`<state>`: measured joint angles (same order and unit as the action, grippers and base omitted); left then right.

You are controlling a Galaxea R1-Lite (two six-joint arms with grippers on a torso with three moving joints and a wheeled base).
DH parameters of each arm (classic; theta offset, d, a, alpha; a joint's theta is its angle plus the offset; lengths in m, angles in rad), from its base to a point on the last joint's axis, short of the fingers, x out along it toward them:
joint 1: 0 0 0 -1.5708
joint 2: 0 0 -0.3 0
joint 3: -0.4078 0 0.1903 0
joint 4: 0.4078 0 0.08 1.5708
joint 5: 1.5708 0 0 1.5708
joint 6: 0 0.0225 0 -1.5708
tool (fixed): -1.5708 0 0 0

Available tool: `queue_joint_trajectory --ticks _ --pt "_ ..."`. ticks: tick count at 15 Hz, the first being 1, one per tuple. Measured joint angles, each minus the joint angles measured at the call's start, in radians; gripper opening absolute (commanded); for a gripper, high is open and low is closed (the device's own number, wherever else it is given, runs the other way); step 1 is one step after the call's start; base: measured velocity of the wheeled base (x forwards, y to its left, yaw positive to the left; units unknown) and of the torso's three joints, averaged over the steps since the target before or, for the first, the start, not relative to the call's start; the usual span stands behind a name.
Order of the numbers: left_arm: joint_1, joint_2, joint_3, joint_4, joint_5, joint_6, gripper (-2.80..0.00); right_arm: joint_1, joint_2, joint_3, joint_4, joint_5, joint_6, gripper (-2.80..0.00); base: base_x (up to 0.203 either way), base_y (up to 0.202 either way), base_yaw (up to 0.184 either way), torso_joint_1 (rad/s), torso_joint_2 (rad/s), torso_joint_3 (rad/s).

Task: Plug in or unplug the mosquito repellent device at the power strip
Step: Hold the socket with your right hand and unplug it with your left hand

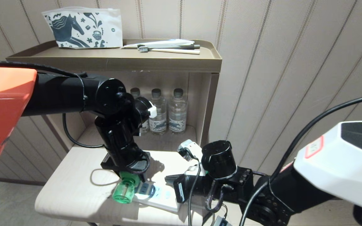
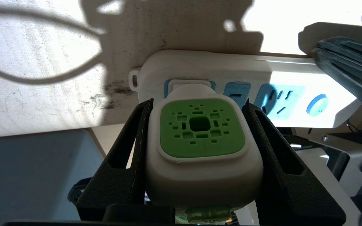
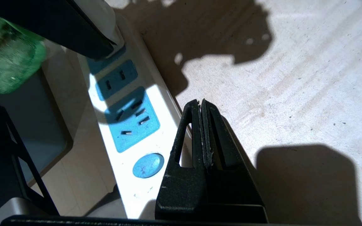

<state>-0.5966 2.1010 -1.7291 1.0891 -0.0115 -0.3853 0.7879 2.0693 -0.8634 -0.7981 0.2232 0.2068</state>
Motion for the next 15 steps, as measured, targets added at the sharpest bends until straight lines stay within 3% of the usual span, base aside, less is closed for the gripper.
queue_joint_trajectory --ticks 10,15 --pt "0.000 0.056 -0.090 0.004 0.008 -0.037 -2.80 0.014 0.066 -0.030 -0.013 -0.005 0.008 -2.80 0.000 0.000 0.000 0.000 0.00 0.000" --pt "0.033 0.059 -0.098 -0.069 0.013 -0.075 -2.80 -0.024 0.007 -0.071 -0.010 -0.010 0.016 -2.80 0.000 0.000 0.000 0.000 0.00 0.000"
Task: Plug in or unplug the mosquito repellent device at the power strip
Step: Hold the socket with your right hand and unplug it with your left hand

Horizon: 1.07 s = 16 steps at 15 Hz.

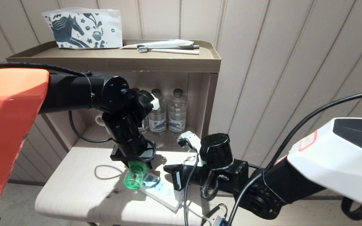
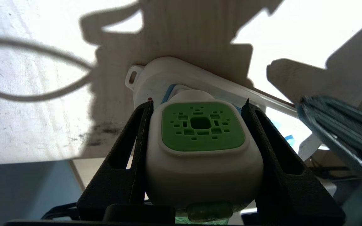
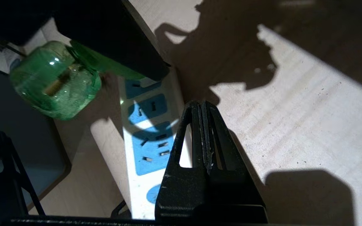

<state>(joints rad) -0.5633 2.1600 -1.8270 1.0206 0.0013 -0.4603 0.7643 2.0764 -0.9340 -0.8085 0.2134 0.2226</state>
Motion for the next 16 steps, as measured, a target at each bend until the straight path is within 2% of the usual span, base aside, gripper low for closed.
queue_joint_trajectory --ticks 7,16 --pt "0.020 -0.008 0.000 0.005 0.004 -0.017 -2.80 0.033 -0.055 0.077 -0.002 0.004 0.011 -2.80 0.000 0.000 0.000 0.000 0.00 0.000" --pt "0.019 -0.010 0.000 0.011 0.001 -0.018 -2.80 0.040 0.047 0.100 -0.016 0.005 0.008 -2.80 0.000 0.000 0.000 0.000 0.00 0.000"
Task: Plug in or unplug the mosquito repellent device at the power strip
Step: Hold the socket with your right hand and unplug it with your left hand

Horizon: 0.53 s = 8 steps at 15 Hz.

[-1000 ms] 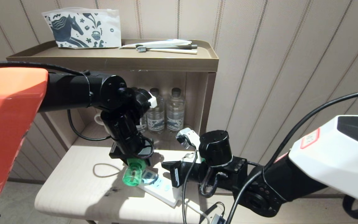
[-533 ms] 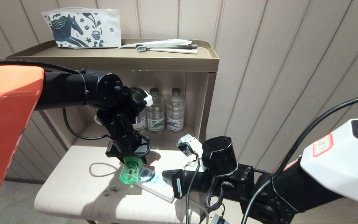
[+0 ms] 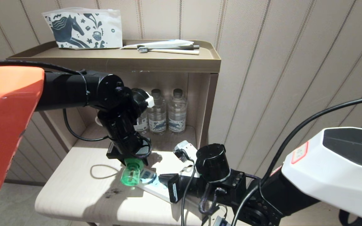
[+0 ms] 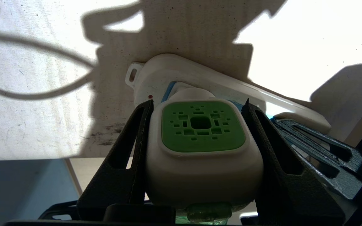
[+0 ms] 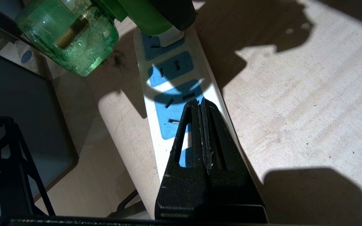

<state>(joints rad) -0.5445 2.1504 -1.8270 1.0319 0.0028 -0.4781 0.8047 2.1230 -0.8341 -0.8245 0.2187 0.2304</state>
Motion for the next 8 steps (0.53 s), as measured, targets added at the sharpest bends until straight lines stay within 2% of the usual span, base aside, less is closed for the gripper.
queue_joint_trajectory --ticks 8 --pt "0.000 0.002 0.000 -0.002 0.000 -0.013 -2.80 0.036 0.006 -0.004 -0.051 -0.003 -0.003 -2.80 0.000 0.000 0.000 0.000 0.00 0.000"
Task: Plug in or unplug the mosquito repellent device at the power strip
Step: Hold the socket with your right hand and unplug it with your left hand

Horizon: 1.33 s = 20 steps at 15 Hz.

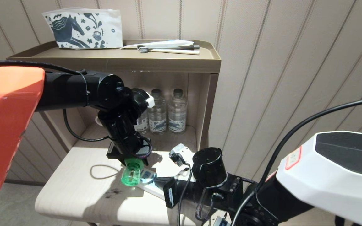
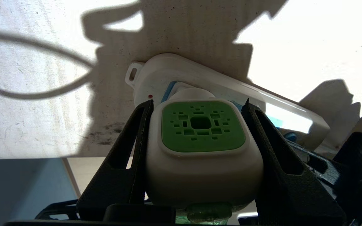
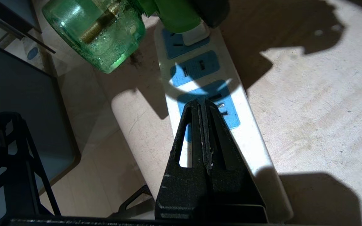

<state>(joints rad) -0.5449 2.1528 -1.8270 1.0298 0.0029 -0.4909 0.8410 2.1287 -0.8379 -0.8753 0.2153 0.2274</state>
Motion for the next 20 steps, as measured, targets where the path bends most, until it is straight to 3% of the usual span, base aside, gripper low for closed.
queue_joint_trajectory --ticks 8,15,20 --pt "0.000 -0.010 0.000 0.009 -0.001 0.000 -2.80 0.003 0.015 0.007 -0.021 0.000 0.002 -2.80 0.000 0.000 0.000 0.000 0.00 0.000" --pt "-0.018 -0.115 0.000 0.055 0.006 -0.006 -2.80 0.001 0.084 0.020 -0.070 -0.002 0.001 -2.80 0.000 0.000 0.000 0.000 0.00 0.000" --pt "-0.020 -0.197 0.001 0.086 0.061 -0.016 -2.80 -0.018 0.068 0.051 -0.098 -0.002 0.001 -2.80 0.000 0.000 0.000 0.000 0.00 0.000"
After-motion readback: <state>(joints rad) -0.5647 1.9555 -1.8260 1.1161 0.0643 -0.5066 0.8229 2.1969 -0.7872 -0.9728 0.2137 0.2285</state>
